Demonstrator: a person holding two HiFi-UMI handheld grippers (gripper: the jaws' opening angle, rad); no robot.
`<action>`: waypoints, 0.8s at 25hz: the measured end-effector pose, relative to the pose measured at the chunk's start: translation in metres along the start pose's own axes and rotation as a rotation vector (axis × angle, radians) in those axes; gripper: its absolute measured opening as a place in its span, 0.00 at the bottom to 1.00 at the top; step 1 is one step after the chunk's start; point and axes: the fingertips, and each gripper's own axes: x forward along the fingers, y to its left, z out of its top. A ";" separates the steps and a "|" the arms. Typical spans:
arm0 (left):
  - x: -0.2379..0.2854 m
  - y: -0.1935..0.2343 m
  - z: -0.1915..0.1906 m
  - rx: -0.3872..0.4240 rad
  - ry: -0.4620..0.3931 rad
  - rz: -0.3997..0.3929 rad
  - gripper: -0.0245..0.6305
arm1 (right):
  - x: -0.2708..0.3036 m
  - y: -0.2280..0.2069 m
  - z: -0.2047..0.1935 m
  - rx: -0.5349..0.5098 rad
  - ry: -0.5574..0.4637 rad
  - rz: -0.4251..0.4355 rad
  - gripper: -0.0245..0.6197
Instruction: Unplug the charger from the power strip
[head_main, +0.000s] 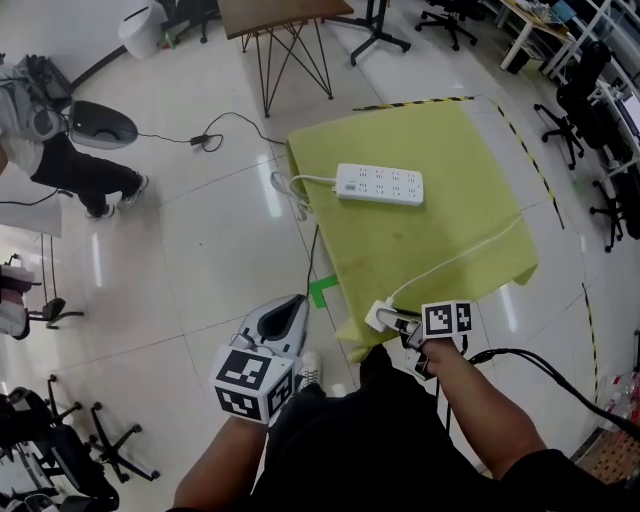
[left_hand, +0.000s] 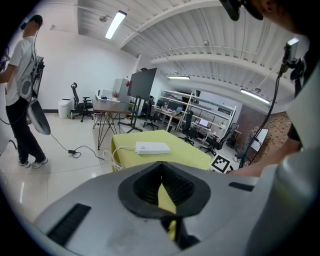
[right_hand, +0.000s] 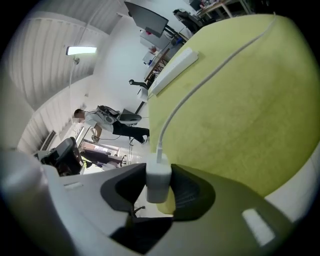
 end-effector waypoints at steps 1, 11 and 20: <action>0.000 -0.001 0.000 0.004 0.002 -0.007 0.05 | 0.000 0.000 0.000 -0.003 -0.012 -0.011 0.28; -0.005 -0.011 0.000 0.052 0.018 -0.065 0.05 | 0.000 0.005 -0.002 -0.099 -0.069 -0.142 0.43; -0.008 -0.021 0.011 0.077 0.008 -0.121 0.05 | -0.019 -0.008 -0.010 -0.082 -0.105 -0.209 0.46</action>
